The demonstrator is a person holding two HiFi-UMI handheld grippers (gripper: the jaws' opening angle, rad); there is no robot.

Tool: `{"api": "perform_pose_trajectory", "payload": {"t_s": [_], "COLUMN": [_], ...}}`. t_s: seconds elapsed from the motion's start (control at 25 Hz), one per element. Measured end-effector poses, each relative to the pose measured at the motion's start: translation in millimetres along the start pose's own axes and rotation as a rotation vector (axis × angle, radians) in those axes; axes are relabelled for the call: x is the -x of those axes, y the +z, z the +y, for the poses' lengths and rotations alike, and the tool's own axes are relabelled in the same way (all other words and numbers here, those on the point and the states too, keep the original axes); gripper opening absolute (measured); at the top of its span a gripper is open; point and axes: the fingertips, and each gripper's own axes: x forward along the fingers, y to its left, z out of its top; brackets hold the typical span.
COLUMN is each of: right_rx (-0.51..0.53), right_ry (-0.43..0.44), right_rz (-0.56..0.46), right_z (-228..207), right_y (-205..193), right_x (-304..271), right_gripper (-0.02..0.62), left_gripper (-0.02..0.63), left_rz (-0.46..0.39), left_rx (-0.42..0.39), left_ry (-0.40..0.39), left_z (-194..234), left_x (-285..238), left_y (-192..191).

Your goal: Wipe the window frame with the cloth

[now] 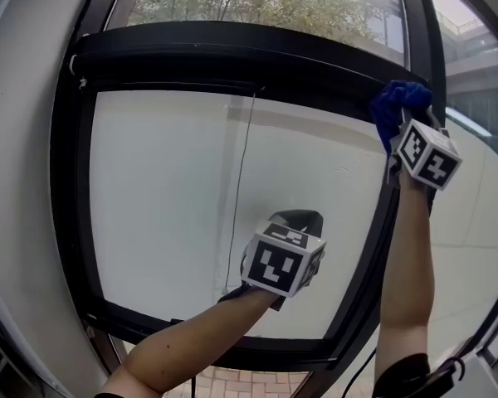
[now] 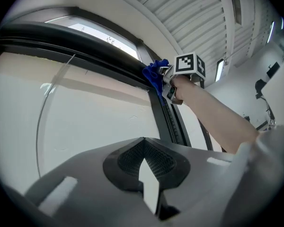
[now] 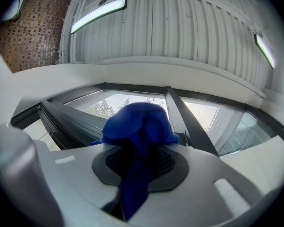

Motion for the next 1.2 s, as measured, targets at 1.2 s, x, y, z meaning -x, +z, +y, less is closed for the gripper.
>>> {"api": "perform_pose_trajectory", "payload": {"t_s": [1.2], "right_rx": [0.017], "right_ry": [-0.08], "right_rz": [0.041], "right_z": [-82], "right_y": [-22], "right_x": [18], "right_gripper": [0.081], "left_gripper": [-0.006], "left_rz": [0.005], "left_rx": [-0.03], "left_ry": [0.048], "left_z": [-20], "left_x": [-85], "left_y": [26]}}
